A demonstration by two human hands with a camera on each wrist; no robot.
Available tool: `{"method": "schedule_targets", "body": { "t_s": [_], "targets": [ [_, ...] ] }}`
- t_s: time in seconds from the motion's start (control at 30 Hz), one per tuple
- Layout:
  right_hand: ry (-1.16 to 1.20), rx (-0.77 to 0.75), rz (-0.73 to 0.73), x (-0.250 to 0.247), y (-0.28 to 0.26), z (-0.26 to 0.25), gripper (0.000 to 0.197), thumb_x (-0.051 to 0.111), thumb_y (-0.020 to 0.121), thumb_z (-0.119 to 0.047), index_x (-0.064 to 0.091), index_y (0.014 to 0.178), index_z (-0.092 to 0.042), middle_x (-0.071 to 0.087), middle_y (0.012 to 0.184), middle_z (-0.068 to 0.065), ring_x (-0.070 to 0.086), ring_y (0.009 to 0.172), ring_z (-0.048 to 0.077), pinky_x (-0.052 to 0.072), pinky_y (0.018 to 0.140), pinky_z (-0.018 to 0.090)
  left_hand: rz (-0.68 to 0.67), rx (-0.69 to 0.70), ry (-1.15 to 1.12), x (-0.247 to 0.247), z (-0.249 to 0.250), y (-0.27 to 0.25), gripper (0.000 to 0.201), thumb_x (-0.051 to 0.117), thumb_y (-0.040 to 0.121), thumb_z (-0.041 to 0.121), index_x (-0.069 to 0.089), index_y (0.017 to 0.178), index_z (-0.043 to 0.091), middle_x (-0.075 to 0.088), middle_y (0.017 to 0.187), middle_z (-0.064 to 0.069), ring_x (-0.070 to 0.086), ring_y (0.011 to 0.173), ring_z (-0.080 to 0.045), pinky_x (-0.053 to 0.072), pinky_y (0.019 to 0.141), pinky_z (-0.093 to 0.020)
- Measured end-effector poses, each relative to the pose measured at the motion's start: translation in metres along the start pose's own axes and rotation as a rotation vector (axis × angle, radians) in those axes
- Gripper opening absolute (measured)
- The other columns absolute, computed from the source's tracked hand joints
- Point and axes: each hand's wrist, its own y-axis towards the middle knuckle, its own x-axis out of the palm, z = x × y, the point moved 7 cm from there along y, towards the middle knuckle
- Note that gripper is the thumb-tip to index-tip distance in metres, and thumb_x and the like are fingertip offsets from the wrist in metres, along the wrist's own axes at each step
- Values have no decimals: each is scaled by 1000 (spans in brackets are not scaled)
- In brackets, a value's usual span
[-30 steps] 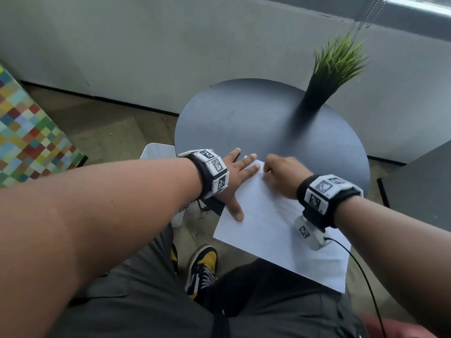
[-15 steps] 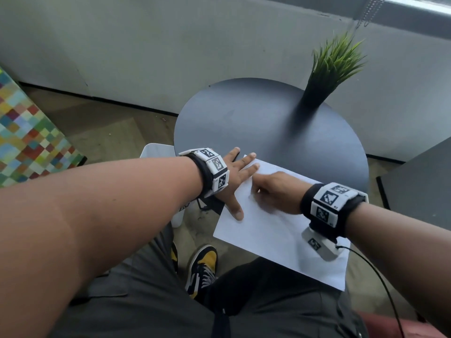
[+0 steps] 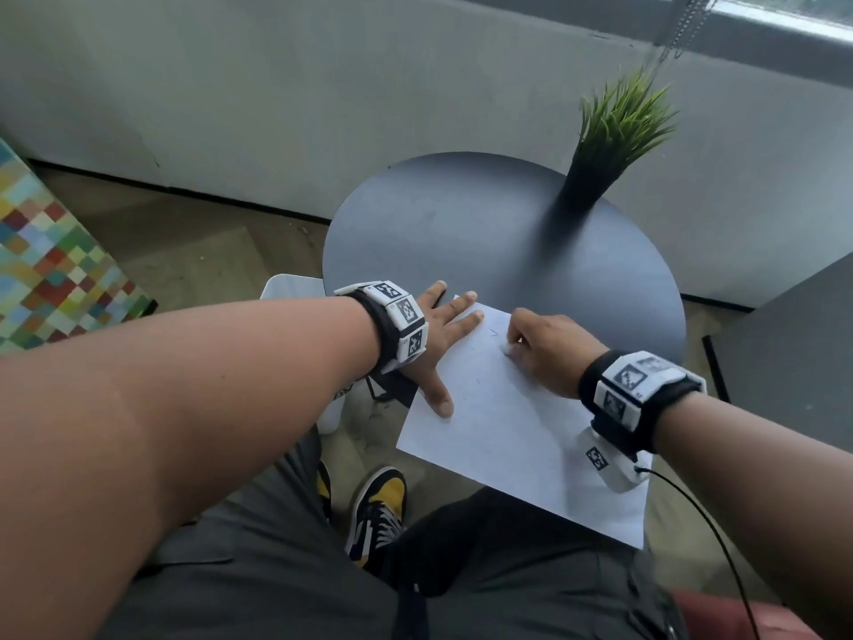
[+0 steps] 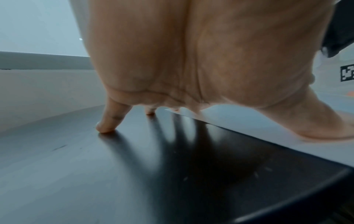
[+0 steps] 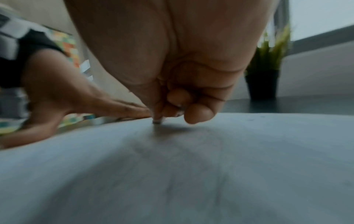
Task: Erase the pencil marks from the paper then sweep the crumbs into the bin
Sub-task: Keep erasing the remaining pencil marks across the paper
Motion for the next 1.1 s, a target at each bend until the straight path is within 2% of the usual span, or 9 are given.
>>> {"method": "schedule_targets", "body": {
  "t_s": [0.2,0.37,0.47,0.57,0.63,0.73,0.8,0.9,1.1],
  "targets": [
    [-48,-268,-190,24,-25,-42,9,51,90,-24,50,98,-19,60,89,-2,52,83,23,45,73,34,-4,-3,33,-3,1,-2,141,66,57,86,-22,152,32,-33,158,9,-25,147,-33,10,110,-71],
    [117,159,-17,-3,-5,41,15,55,91,-33,52,97,-20,63,93,5,58,84,28,46,69,32,37,-26,112,-13,-5,-1,142,67,50,88,-15,153,37,-24,161,14,-12,150,-30,19,103,-77],
    [237,261,-13,2,-7,53,15,60,89,-35,54,93,-21,64,94,3,59,82,22,43,67,30,32,-100,157,-30,-24,-7,137,72,52,83,-8,154,40,-19,162,10,-7,150,-34,22,102,-78],
    [318,267,-52,13,-13,45,15,64,86,-34,55,87,-22,65,89,3,59,69,18,46,62,28,106,-190,213,-54,-43,-17,113,77,61,71,19,152,39,9,161,-4,22,143,-36,36,98,-66],
    [410,250,-53,14,-17,38,14,65,87,-29,56,87,-18,66,79,5,58,58,18,48,52,28,220,-181,234,-65,-39,-20,77,74,75,58,40,140,34,35,142,-4,41,127,-30,44,89,-50],
    [501,204,18,-6,-15,36,14,67,88,-24,58,90,-14,64,67,6,54,46,15,46,45,26,308,-81,150,-60,-10,-18,53,60,87,56,48,132,28,44,130,-3,49,118,-28,46,87,-41],
    [468,186,75,-24,-8,44,13,68,87,-24,58,89,-14,64,65,3,55,46,16,47,50,28,286,-35,76,-44,11,-15,66,53,83,71,47,134,29,45,130,-3,48,118,-28,48,86,-41],
    [229,161,93,-36,3,50,11,65,88,-30,60,89,-20,63,75,-6,59,69,18,50,69,33,253,-50,-2,-23,24,-13,96,47,63,92,37,140,35,37,138,0,39,126,-27,45,90,-44],
    [100,27,-5,-7,5,26,13,57,91,-36,56,97,-24,62,84,-3,56,81,22,45,72,31,194,-80,-32,-13,24,-8,124,54,51,95,16,151,32,4,162,-5,2,149,-30,24,111,-62]
  ]
}}
